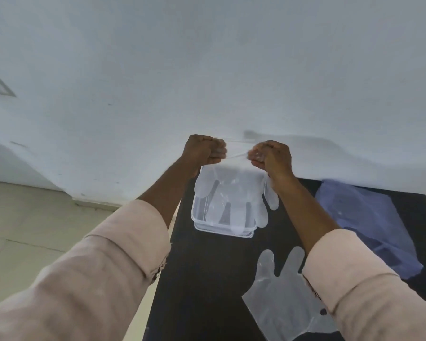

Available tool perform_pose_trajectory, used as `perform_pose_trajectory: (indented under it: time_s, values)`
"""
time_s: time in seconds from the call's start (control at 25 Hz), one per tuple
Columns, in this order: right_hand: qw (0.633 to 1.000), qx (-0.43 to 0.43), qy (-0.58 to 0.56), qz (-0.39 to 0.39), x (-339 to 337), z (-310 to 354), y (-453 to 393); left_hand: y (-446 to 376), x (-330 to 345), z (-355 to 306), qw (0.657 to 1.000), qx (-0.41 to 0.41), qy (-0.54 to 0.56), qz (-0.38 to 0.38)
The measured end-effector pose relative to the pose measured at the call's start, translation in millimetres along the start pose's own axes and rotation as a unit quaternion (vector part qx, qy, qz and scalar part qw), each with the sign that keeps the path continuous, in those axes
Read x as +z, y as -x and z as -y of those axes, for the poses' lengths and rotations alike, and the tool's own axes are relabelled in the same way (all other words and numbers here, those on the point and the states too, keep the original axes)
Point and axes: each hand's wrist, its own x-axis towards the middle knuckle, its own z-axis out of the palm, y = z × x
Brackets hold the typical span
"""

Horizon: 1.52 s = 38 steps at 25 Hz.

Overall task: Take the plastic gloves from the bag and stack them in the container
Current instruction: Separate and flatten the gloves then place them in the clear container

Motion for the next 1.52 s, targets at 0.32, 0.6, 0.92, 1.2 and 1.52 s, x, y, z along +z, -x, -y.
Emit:
perform_pose_trajectory:
  time_s: [0.32,0.6,0.92,1.2,1.52]
  values:
    - [0.996,-0.079,-0.020,-0.020,26,29,-43,-46,-4,-31,0.997,0.070,0.030,-0.012]
    - [0.978,-0.208,-0.011,-0.026,22,-40,1,-19,-18,19,0.989,0.145,0.027,0.013]
    - [0.969,-0.169,0.178,0.003,18,-125,17,-22,-27,118,0.983,0.103,-0.144,0.041]
    - [0.908,-0.155,0.373,0.106,15,-145,17,-20,-25,143,0.894,0.208,-0.382,0.109]
    - [0.707,-0.144,0.623,0.302,13,-118,17,-6,-25,133,0.721,0.151,-0.622,0.265]
